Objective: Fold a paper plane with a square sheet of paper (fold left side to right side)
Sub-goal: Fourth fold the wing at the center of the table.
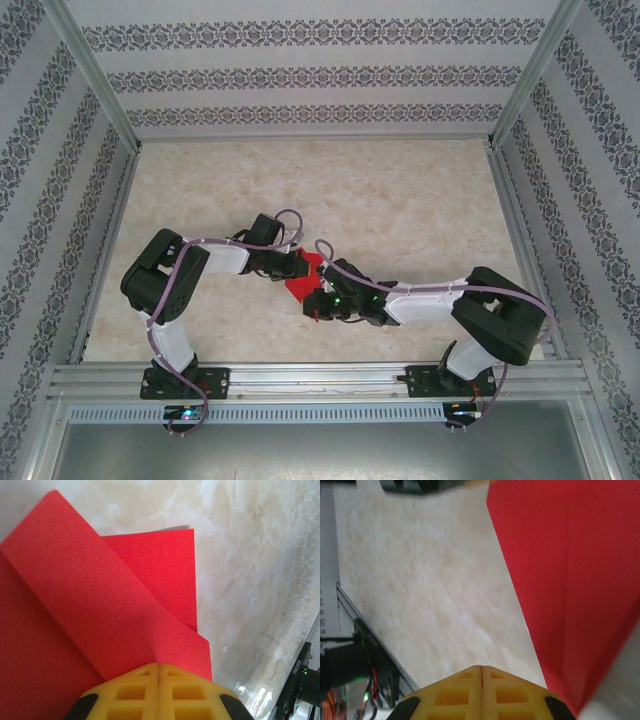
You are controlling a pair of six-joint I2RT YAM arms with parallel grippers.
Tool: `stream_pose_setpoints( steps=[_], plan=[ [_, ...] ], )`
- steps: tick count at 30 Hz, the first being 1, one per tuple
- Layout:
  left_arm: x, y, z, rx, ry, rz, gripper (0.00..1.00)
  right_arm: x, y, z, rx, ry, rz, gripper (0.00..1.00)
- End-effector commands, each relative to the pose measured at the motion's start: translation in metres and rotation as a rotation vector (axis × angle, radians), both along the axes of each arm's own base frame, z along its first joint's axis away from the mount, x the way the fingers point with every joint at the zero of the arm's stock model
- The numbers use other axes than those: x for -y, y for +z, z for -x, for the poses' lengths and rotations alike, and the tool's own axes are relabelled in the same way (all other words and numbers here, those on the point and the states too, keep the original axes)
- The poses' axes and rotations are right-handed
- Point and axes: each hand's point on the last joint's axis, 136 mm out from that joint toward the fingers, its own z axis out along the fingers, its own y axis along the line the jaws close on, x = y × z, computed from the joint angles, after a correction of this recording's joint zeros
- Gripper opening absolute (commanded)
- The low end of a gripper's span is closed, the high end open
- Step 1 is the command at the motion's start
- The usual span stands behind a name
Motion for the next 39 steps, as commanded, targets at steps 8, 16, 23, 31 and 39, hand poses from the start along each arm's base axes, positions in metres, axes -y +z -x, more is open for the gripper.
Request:
stream_pose_setpoints(
  steps=[8, 16, 23, 31, 39],
  plan=[
    [-0.031, -0.034, 0.008, -0.055, 0.06, -0.156, 0.0, 0.004, -0.019, -0.024, 0.032, -0.119, 0.048, 0.0],
    [-0.032, -0.035, 0.007, -0.055, 0.06, -0.165, 0.0, 0.018, -0.036, -0.02, 0.001, -0.143, 0.098, 0.0],
    [-0.032, -0.038, 0.007, -0.058, 0.058, -0.171, 0.0, 0.026, -0.045, -0.012, -0.029, -0.145, 0.114, 0.0],
    [-0.033, -0.039, 0.006, -0.059, 0.057, -0.177, 0.0, 0.03, -0.054, 0.005, -0.079, -0.121, 0.132, 0.0],
    [-0.031, -0.033, 0.003, -0.047, 0.058, -0.169, 0.0, 0.035, -0.061, 0.032, -0.116, -0.075, 0.149, 0.0]
  ],
)
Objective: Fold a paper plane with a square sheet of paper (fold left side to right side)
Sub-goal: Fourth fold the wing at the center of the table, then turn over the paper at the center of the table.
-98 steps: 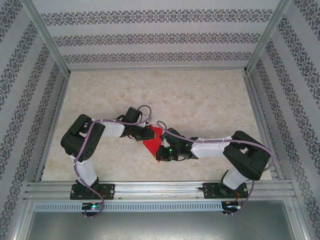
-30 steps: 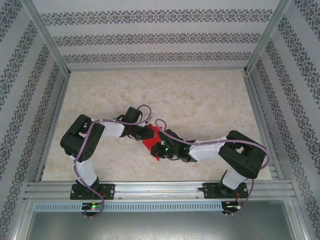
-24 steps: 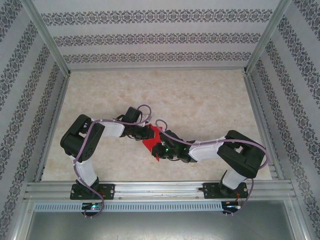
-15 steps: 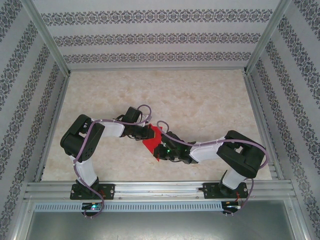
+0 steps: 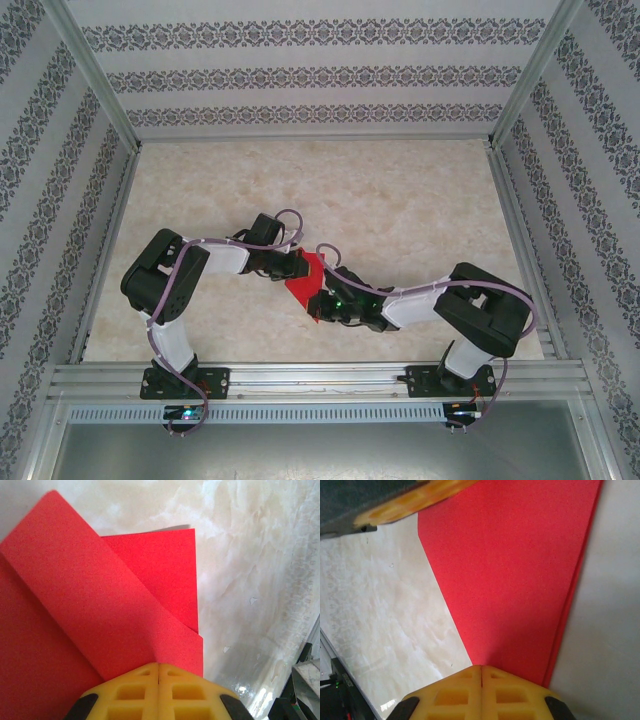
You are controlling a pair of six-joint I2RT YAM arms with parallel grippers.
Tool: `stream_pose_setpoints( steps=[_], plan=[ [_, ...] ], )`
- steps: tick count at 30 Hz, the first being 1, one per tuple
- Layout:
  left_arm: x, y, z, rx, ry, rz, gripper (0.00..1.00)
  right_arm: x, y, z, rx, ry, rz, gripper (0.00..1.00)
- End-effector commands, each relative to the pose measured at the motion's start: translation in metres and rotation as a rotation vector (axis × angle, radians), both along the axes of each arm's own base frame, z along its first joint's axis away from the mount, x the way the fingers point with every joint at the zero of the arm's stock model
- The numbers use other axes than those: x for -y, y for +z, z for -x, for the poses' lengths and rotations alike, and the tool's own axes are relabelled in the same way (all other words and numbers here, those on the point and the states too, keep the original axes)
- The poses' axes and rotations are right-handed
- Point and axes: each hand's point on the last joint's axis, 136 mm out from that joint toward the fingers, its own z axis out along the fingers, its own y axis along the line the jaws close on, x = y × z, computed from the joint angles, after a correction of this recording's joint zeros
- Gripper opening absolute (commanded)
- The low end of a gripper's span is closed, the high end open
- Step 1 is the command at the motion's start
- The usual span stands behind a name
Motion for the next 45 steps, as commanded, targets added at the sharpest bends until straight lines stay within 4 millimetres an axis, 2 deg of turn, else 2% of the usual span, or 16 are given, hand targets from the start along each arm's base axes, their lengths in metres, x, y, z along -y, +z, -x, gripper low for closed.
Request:
stream_pose_setpoints(
  steps=[1, 8, 13, 16, 19, 24, 29, 31, 33, 39, 45],
  plan=[
    [-0.03, -0.032, 0.003, -0.045, 0.056, -0.163, 0.0, 0.022, -0.03, 0.04, -0.118, 0.056, 0.104, 0.0],
    [-0.03, -0.029, 0.001, -0.039, 0.055, -0.163, 0.0, 0.039, -0.034, 0.049, -0.121, 0.04, 0.134, 0.0],
    [-0.024, -0.018, -0.003, -0.021, 0.048, -0.137, 0.0, 0.044, -0.021, 0.048, -0.088, 0.051, 0.138, 0.0],
    [-0.014, -0.002, -0.007, -0.001, 0.04, -0.081, 0.05, 0.047, -0.006, 0.043, -0.046, 0.059, 0.128, 0.02],
    [-0.003, 0.022, -0.012, 0.037, 0.026, -0.021, 0.11, 0.05, 0.014, 0.032, 0.011, 0.054, 0.089, 0.06],
    [0.003, 0.068, -0.021, 0.136, 0.025, 0.045, 0.2, 0.054, 0.044, 0.008, 0.122, 0.056, 0.026, 0.2],
    [-0.015, 0.097, -0.023, 0.247, 0.049, -0.004, 0.27, 0.048, 0.069, -0.014, 0.251, 0.09, -0.001, 0.41],
    [-0.027, 0.103, -0.021, 0.284, 0.069, -0.039, 0.32, 0.045, 0.073, -0.021, 0.291, 0.113, 0.01, 0.5],
    [-0.039, 0.108, -0.019, 0.324, 0.089, -0.071, 0.35, 0.039, 0.072, -0.025, 0.314, 0.146, 0.025, 0.54],
    [-0.066, 0.114, -0.009, 0.387, 0.161, -0.098, 0.46, 0.019, 0.056, -0.041, 0.334, 0.206, 0.056, 0.55],
    [-0.085, 0.117, -0.005, 0.407, 0.213, -0.106, 0.49, 0.006, 0.043, -0.053, 0.325, 0.224, 0.063, 0.52]
  ],
)
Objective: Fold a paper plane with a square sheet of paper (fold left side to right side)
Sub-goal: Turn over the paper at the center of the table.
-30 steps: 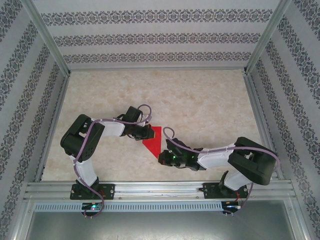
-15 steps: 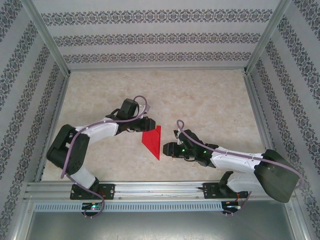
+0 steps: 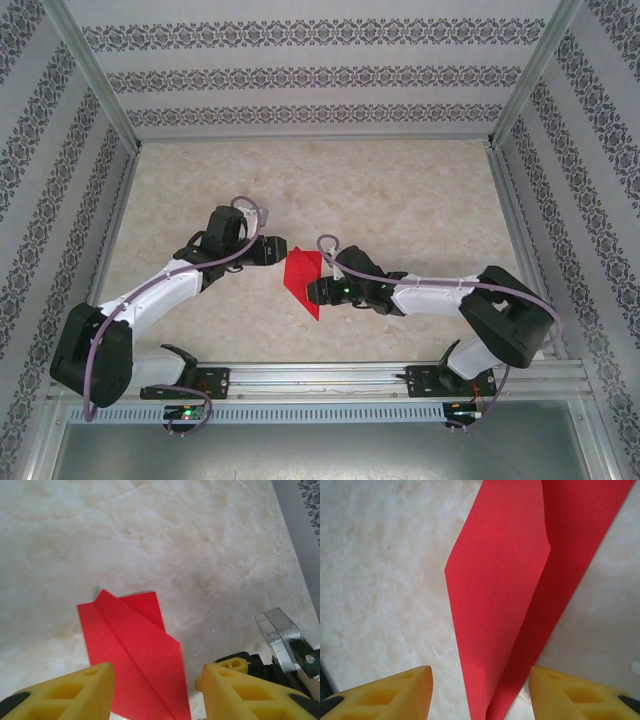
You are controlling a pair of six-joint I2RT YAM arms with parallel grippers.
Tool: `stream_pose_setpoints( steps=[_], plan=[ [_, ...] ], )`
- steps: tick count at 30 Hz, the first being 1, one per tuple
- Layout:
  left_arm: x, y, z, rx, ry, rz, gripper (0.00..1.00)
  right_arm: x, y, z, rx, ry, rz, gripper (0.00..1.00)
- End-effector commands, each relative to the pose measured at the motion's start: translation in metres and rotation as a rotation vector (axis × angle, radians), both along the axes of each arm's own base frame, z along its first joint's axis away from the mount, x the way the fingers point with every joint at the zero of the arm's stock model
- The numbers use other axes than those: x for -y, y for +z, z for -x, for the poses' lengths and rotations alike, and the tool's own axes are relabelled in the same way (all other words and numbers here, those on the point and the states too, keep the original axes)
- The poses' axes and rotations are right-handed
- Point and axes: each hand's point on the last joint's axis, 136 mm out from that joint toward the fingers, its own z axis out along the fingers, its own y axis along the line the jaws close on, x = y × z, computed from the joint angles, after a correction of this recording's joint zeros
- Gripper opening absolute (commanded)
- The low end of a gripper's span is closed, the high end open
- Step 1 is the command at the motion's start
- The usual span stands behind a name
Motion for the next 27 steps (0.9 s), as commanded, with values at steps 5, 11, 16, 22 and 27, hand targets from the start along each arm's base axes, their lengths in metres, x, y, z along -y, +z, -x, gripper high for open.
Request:
stream_pose_setpoints(
  steps=[5, 11, 16, 22, 27],
  plan=[
    [-0.021, 0.005, -0.001, 0.02, 0.053, -0.018, 0.49, -0.014, -0.003, -0.014, 0.017, 0.028, -0.033, 0.48],
    [-0.025, 0.019, -0.004, 0.06, 0.068, 0.007, 0.5, -0.016, -0.008, -0.014, 0.0, 0.031, -0.041, 0.32],
    [-0.03, 0.043, -0.005, 0.135, 0.087, 0.055, 0.51, -0.009, 0.002, -0.02, 0.017, 0.017, -0.065, 0.01],
    [-0.038, 0.092, -0.001, 0.287, 0.092, 0.153, 0.62, 0.001, 0.056, -0.029, 0.136, 0.039, -0.175, 0.0],
    [-0.036, 0.154, 0.006, 0.417, 0.015, 0.391, 0.69, 0.012, 0.123, -0.032, 0.278, 0.072, -0.332, 0.0]
  ],
)
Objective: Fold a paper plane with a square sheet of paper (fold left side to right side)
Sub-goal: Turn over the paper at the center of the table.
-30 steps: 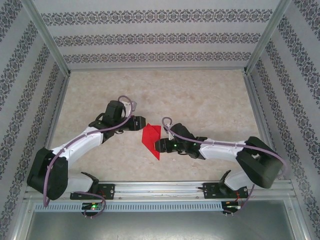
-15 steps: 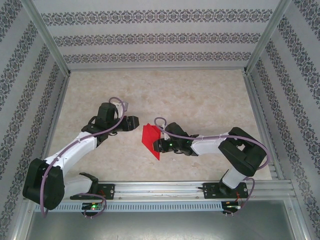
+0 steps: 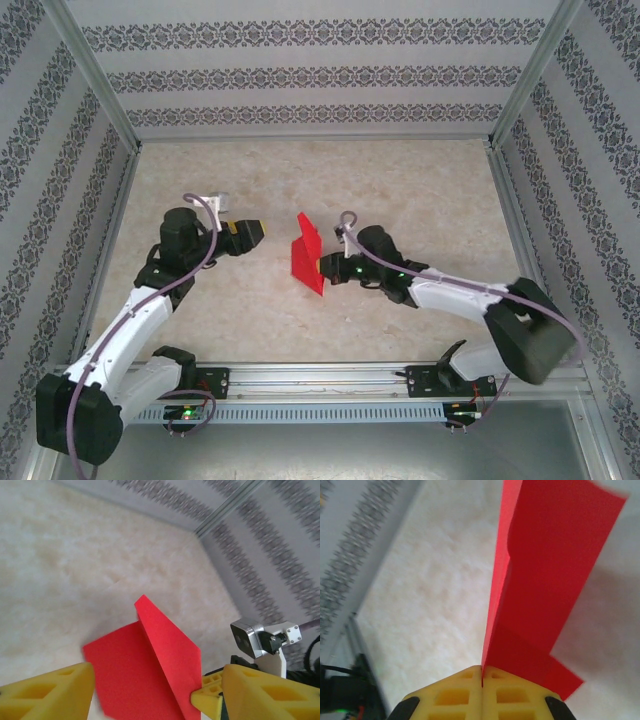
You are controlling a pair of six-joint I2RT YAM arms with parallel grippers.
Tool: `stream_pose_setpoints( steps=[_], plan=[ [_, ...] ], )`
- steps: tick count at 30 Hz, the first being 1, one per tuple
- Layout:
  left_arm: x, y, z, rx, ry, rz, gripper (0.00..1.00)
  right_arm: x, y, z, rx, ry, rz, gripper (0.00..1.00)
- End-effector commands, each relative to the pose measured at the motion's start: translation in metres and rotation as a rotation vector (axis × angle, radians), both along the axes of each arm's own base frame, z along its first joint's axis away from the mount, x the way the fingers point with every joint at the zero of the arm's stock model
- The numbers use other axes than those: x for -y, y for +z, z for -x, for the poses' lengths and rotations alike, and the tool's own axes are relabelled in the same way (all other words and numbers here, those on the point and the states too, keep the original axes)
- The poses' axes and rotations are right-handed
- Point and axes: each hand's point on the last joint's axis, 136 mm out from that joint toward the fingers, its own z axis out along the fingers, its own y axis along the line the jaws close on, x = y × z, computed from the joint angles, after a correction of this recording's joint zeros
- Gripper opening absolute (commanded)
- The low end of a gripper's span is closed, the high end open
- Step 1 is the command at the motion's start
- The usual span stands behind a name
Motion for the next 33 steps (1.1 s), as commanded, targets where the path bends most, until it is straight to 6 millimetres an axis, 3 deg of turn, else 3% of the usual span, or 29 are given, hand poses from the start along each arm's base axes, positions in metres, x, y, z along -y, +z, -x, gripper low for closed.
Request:
stream_pose_setpoints(
  steps=[1, 6, 10, 14, 17, 33],
  plan=[
    [0.009, 0.057, 0.007, 0.15, -0.12, 0.197, 0.69, 0.003, 0.047, 0.006, 0.133, 0.071, -0.115, 0.0],
    [0.025, 0.116, 0.022, 0.249, -0.334, 0.393, 0.61, 0.018, 0.12, 0.015, 0.32, 0.086, -0.268, 0.0],
    [0.041, 0.148, 0.037, 0.278, -0.5, 0.469, 0.52, 0.023, 0.159, 0.025, 0.4, 0.109, -0.366, 0.0],
    [0.057, 0.143, 0.04, 0.252, -0.55, 0.436, 0.53, 0.02, 0.18, 0.031, 0.418, 0.142, -0.432, 0.0],
    [0.068, 0.131, 0.041, 0.23, -0.557, 0.38, 0.55, 0.014, 0.186, 0.035, 0.416, 0.165, -0.45, 0.0],
    [0.099, 0.103, 0.038, 0.166, -0.581, 0.279, 0.58, -0.013, 0.184, 0.044, 0.398, 0.236, -0.459, 0.0]
  ],
)
